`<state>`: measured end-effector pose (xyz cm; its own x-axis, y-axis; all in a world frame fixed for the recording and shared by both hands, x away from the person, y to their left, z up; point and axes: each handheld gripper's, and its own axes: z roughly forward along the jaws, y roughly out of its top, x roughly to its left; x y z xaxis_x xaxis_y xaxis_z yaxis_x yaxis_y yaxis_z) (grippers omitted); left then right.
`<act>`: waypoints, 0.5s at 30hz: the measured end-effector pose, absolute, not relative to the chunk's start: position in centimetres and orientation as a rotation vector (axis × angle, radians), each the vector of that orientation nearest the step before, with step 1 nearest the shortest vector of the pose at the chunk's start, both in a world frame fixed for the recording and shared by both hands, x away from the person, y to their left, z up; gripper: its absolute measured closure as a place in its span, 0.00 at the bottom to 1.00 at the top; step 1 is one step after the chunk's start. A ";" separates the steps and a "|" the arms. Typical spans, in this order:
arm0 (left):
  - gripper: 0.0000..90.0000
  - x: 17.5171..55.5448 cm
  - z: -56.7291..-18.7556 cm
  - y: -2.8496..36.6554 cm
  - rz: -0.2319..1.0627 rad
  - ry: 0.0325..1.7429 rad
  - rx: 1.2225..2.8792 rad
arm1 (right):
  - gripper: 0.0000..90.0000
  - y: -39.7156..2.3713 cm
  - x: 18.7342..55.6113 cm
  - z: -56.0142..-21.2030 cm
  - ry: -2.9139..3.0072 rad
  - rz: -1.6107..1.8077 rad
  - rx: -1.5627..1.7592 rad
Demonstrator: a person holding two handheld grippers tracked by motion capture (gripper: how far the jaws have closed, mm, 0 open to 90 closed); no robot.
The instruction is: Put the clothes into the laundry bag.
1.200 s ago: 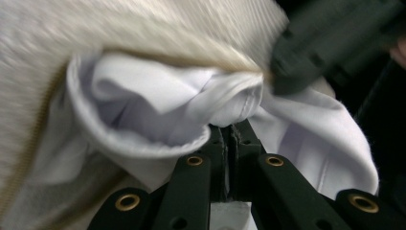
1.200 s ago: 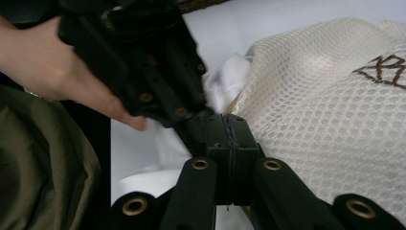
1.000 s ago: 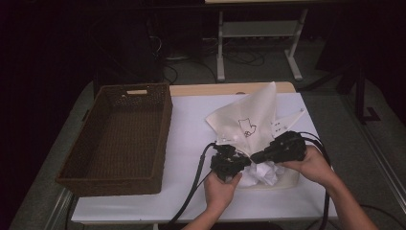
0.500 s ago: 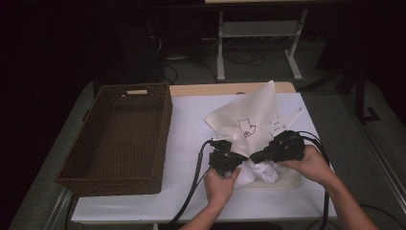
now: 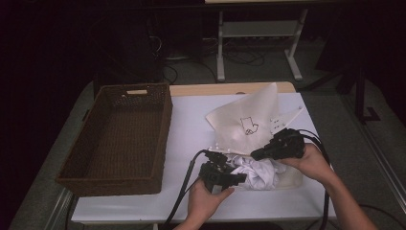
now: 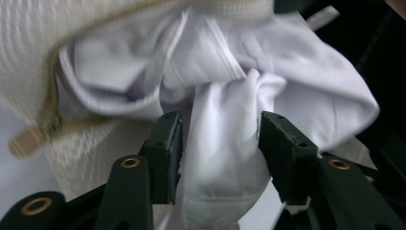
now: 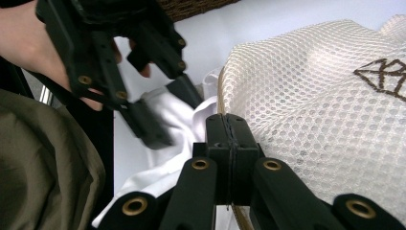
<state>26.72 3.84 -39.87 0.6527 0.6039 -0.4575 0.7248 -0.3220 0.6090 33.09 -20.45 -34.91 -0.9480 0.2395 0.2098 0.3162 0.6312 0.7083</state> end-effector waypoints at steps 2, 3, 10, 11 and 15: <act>0.53 26.4 -40.0 4.2 -0.211 1.025 2.038 | 0.99 -20.4 33.2 -34.9 -2.754 -1.217 -0.470; 0.52 26.3 -40.0 4.2 -0.211 1.021 2.057 | 0.99 -20.4 33.1 -34.9 -2.757 -1.209 -0.477; 0.46 25.6 -39.4 5.3 -0.247 0.997 2.076 | 0.99 -20.4 33.3 -35.1 -2.766 -1.195 -0.474; 0.45 25.5 -39.4 5.4 -0.256 0.992 2.087 | 0.99 -20.4 33.3 -35.1 -2.766 -1.195 -0.477; 0.41 24.5 -39.8 6.0 -0.301 0.979 2.127 | 0.99 -20.4 33.3 -35.1 -2.768 -1.191 -0.475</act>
<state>24.47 5.99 -39.81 0.6782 0.5489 -0.4887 0.7287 -0.4160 0.5440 33.32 -20.39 -35.07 -0.9475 0.2462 0.2041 0.3175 0.6472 0.6930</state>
